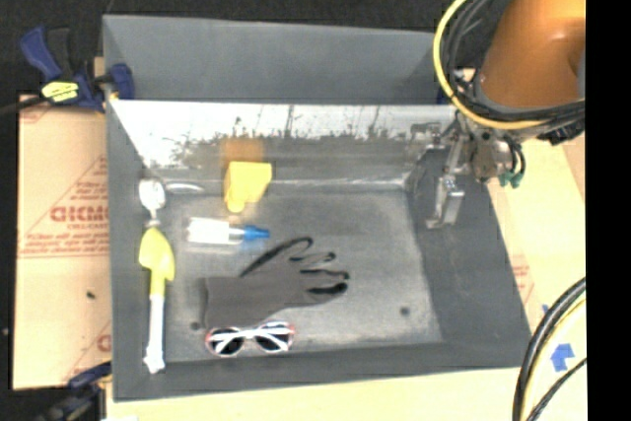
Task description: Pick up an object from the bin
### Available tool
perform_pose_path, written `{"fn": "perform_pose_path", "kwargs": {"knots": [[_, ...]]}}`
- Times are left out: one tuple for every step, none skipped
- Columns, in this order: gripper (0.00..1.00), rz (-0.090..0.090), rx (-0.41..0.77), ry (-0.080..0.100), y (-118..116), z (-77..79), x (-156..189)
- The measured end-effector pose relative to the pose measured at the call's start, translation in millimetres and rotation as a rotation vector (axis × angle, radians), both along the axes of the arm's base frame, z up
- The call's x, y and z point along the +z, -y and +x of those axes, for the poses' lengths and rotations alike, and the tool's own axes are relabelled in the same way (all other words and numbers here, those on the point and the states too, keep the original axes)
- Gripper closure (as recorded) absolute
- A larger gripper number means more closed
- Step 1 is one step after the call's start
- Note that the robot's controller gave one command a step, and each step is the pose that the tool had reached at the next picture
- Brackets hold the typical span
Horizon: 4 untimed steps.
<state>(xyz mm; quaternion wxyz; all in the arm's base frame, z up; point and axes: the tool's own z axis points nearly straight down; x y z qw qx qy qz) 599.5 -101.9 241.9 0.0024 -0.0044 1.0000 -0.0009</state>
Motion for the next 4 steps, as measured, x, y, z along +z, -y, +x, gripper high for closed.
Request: {"fn": "perform_pose_path", "kwargs": {"knots": [[1.0, 0.0, 0.0, 0.0, 0.0, 0.0, 0.0], [1.0, 0.0, 0.0, 0.0, 0.0, 0.0, 0.0], [1.0, 0.0, 0.012, -0.003, -6.8, -34.5, -46.0], [1.0, -0.002, -0.016, 0.001, 53.7, -54.7, -43.1]]}}
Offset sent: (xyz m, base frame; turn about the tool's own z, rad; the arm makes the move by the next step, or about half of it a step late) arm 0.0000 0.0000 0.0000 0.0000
